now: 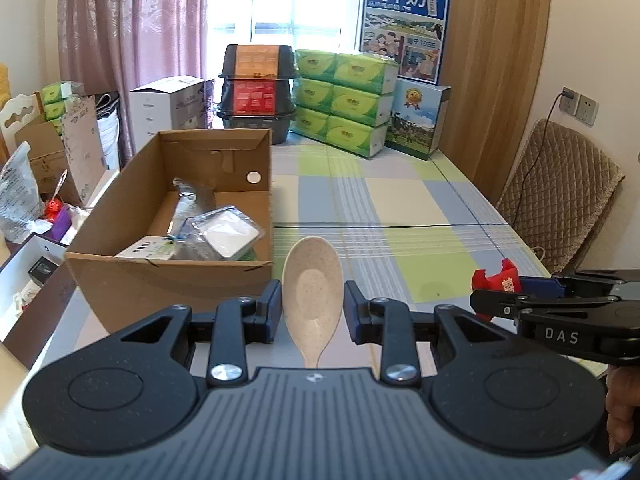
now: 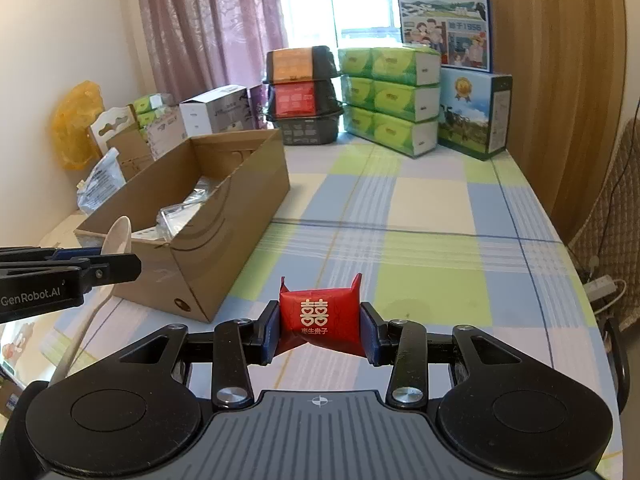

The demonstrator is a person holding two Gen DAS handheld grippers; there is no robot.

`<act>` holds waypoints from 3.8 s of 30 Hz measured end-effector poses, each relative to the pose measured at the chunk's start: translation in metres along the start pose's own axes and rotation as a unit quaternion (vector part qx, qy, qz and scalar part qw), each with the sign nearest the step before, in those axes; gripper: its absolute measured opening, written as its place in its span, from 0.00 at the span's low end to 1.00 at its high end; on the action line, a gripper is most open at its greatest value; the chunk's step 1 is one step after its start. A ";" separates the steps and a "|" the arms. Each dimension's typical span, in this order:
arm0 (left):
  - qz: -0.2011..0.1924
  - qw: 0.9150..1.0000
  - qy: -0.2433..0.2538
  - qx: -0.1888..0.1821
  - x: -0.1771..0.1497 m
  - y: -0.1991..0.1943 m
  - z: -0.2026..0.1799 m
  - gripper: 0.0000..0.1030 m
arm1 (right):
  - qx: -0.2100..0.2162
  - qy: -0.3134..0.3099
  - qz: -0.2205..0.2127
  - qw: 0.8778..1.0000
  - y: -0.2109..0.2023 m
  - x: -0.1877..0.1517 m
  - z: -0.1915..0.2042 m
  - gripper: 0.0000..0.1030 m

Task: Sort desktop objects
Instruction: 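Carry the spoon with the left tool while the right tool carries the red packet over the cardboard box, then open both tools to drop the spoon and red packet into the cardboard box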

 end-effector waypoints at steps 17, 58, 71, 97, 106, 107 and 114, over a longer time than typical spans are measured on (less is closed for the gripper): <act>-0.017 0.999 -0.018 0.028 0.023 -0.016 0.053 0.26 | 0.032 -0.035 -0.004 0.999 0.020 0.027 0.046 0.37; 0.005 0.999 -0.024 0.028 0.121 0.070 0.153 0.26 | 0.090 -0.079 -0.022 0.992 0.126 0.132 0.124 0.37; 0.012 1.000 -0.020 0.016 0.136 0.098 0.157 0.26 | 0.083 -0.083 -0.016 0.993 0.149 0.139 0.117 0.37; 0.013 0.998 -0.046 0.036 0.127 0.100 0.183 0.45 | 0.092 -0.075 -0.009 0.993 0.172 0.147 0.124 0.37; 0.000 0.997 -0.057 0.050 0.120 0.079 0.191 0.65 | 0.098 -0.038 -0.041 0.994 0.181 0.183 0.115 0.58; 0.001 0.997 -0.057 0.049 0.118 0.078 0.191 0.65 | 0.097 -0.039 -0.043 0.994 0.179 0.183 0.113 0.58; 0.002 0.997 -0.059 0.053 0.102 0.070 0.184 0.81 | 0.090 -0.019 -0.024 0.995 0.164 0.158 0.102 0.65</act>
Point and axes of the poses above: each gripper's, at about its wrist camera, not at the fingertips, and y roughly the way its jaws point, z to its left, x to its top, the point moved 7 cm from there along y, roughly the way its jaws point, and after that the axes turned 7 degrees about -y, right-handed, at the moved point
